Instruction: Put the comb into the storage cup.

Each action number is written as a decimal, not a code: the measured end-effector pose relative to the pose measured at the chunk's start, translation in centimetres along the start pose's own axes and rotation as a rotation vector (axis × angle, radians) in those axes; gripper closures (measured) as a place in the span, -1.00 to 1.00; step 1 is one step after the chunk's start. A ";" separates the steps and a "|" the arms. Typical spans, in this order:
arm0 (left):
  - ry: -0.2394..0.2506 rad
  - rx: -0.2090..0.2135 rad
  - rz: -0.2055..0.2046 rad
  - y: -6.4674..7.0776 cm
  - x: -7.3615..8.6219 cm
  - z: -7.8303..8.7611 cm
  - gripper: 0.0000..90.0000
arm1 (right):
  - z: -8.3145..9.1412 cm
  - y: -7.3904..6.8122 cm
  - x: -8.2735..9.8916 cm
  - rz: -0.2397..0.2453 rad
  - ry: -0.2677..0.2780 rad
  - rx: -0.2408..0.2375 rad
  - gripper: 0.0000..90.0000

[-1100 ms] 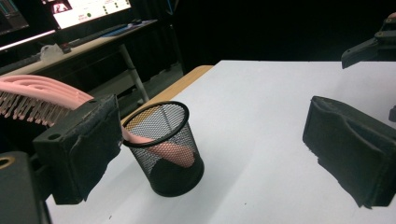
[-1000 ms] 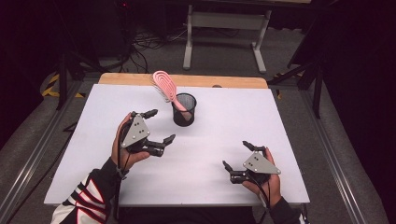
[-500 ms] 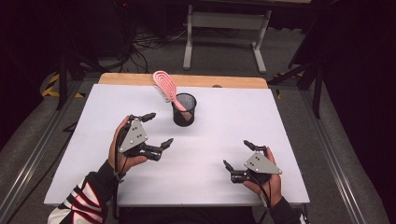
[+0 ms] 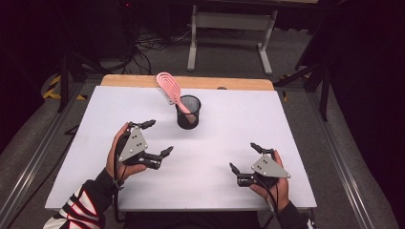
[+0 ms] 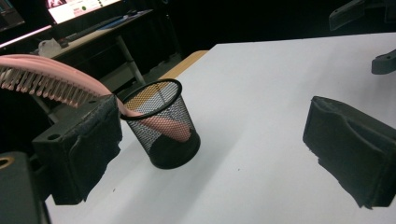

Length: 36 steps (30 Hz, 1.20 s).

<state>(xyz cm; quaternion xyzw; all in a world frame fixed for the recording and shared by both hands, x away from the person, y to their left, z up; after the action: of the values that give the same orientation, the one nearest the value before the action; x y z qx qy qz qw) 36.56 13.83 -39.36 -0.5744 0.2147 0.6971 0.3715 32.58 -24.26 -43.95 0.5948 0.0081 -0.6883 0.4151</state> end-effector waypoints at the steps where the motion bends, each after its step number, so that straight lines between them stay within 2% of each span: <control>1: 0.002 -0.002 0.004 0.0 0.1 0.1 -0.87 | 0.0 0.0 0.0 0.001 0.000 0.001 -0.85; 10: -0.015 -0.026 -0.001 -0.2 1.0 1.1 -0.87 | 0.0 0.0 -0.1 -0.005 0.002 0.001 -0.85; 13: -0.028 -0.045 -0.005 -0.3 1.5 1.3 -0.87 | 0.0 0.0 -0.1 -0.005 0.004 0.002 -0.85; 36: -0.072 -0.066 -0.015 -0.3 3.8 2.7 -0.87 | 0.2 0.0 -0.2 -0.005 0.009 0.009 -0.85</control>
<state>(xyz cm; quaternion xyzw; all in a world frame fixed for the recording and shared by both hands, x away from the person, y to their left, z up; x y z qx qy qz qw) 34.86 17.03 -42.31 -0.5624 0.1737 0.7212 0.3652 32.39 -24.29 -43.75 0.5996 0.0083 -0.6868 0.4106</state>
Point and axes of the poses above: each handheld gripper's, and its own axes: z roughly backward along the jaws, x roughly out of its underside, y roughly to its right, the point moved 1 cm from there along -z, roughly forward along the jaws, and after that the axes turned 10 degrees about z, right-handed, at the moved point
